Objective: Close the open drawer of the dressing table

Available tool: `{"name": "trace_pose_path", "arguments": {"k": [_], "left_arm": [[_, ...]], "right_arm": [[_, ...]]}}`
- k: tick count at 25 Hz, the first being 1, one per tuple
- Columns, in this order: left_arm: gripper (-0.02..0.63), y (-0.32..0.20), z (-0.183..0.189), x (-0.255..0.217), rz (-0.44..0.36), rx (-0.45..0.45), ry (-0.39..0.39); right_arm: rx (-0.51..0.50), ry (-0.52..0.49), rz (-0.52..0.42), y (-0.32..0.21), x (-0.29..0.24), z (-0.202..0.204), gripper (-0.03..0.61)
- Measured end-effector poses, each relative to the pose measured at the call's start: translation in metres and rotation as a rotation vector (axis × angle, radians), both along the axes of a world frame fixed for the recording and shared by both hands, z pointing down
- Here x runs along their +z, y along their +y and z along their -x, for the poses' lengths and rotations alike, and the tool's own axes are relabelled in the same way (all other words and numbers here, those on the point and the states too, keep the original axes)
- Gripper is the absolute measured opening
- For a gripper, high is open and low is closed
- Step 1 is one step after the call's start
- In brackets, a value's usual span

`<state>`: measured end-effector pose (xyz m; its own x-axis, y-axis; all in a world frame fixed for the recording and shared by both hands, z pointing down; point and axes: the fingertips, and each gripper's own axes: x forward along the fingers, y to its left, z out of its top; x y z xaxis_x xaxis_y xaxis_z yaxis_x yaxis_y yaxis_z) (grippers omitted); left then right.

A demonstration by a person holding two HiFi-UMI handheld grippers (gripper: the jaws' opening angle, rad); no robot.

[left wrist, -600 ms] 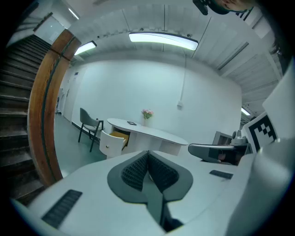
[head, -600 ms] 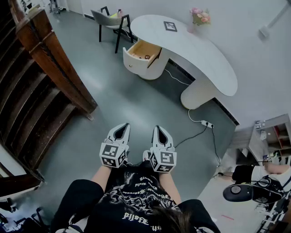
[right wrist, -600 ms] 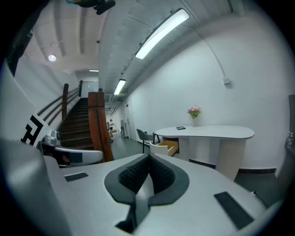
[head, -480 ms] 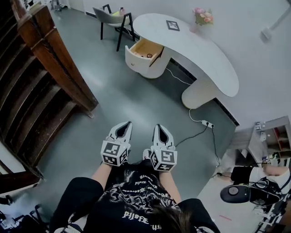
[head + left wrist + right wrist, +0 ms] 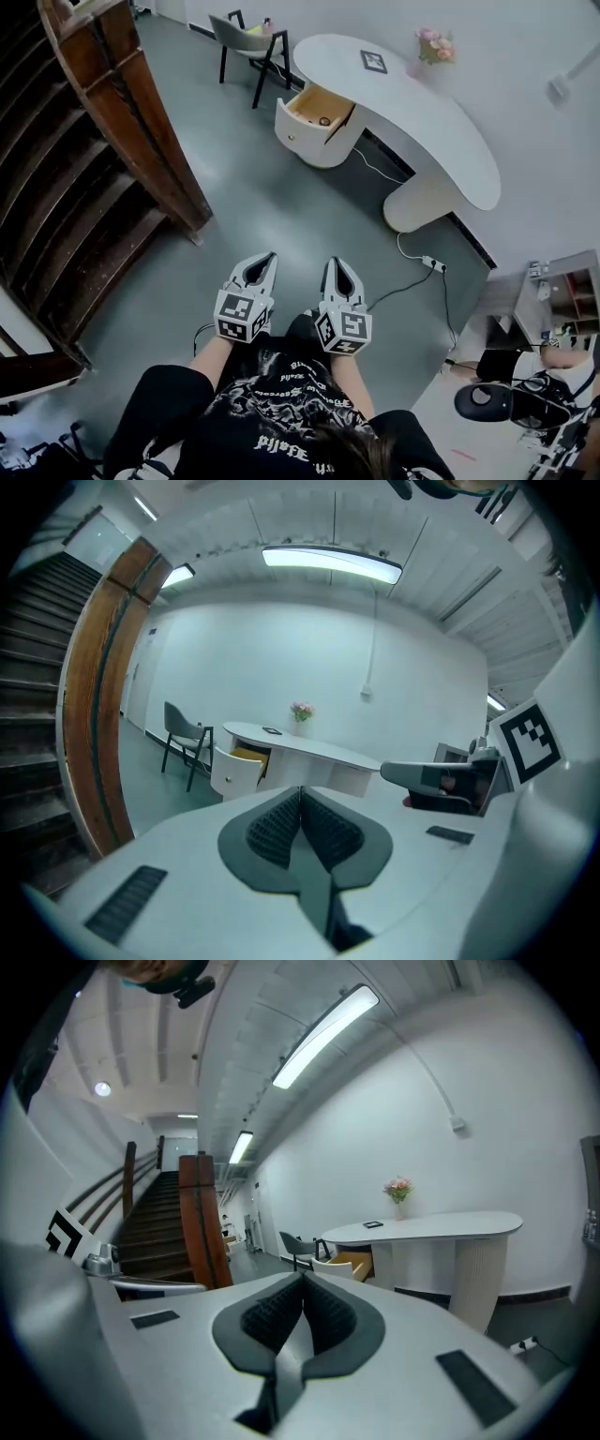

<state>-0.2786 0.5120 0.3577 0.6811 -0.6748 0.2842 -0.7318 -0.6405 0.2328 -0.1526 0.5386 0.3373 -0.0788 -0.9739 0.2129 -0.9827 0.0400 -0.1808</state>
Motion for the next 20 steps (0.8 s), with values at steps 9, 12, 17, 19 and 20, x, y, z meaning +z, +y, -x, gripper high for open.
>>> {"name": "trace_pose_path", "arguments": {"k": [9,12,17,19,20], "left_arm": [[0.023,-0.019,-0.009,0.005,-0.003,-0.005,-0.006],[0.023,-0.034,-0.021,0.011,0.010,-0.022,-0.007],[0.023,-0.071,-0.051,0.011,0.017,-0.044,-0.022],[0.023,-0.087,-0.062,0.013,0.027,-0.063,-0.019],[0.024,-0.096,-0.067,0.015,0.035,-0.074,-0.019]], "right_arm": [[-0.058,0.014,-0.006,-0.027,0.000,-0.001,0.026],[-0.079,0.013,-0.003,-0.044,0.006,-0.012,0.026],[-0.121,0.009,0.017,-0.086,0.009,-0.045,0.026],[-0.134,0.007,0.020,-0.104,0.010,-0.059,0.026],[-0.139,0.008,0.021,-0.114,0.011,-0.066,0.026]]}}
